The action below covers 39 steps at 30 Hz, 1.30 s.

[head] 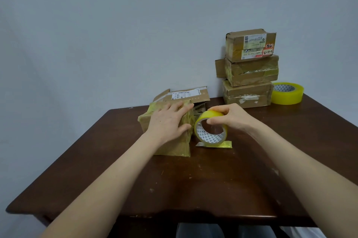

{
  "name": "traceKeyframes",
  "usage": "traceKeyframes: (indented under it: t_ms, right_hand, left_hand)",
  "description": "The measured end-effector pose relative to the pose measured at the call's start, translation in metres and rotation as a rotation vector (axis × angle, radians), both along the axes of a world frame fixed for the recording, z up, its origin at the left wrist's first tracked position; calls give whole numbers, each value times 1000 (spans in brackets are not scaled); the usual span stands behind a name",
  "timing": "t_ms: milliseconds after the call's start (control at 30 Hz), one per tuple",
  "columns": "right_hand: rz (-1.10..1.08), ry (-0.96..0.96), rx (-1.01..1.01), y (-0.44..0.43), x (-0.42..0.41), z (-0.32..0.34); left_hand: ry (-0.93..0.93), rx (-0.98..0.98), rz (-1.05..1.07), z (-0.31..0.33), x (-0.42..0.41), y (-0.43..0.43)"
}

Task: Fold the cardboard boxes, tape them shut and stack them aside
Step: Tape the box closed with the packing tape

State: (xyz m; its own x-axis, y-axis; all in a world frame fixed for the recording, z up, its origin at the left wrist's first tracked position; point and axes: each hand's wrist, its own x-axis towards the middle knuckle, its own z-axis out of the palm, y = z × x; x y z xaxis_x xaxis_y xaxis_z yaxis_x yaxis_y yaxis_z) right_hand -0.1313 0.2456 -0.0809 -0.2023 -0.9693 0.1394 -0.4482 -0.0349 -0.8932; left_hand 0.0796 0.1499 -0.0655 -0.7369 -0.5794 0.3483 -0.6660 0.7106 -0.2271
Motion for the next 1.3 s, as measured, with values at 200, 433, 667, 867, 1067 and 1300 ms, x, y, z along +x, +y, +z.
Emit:
traceKeyframes:
  t_ms: [200,433,667,867,1067,1300]
  right_hand:
    - [-127,90,-41,-14,-4,-3]
    - [-227,105,-65,-35,-4,-4]
    - [-222,136,-34,-53,-3,0]
    - [-208,95,-26,-58,0,-6]
    - [-241,81,-57,-58,2,-2]
    - [-247,123,-41,-55,7,2]
  left_hand:
    - [-15,-36,8,-3,-4,-16]
    - [3,-9,-22,-3,-17,-49]
    - [143,52,3,-9,-20,-67]
    - [202,70,-25,-9,-15,-67]
    - [376,-207,-309,-25,-21,-8]
    - [34,194,-281,-63,-55,37]
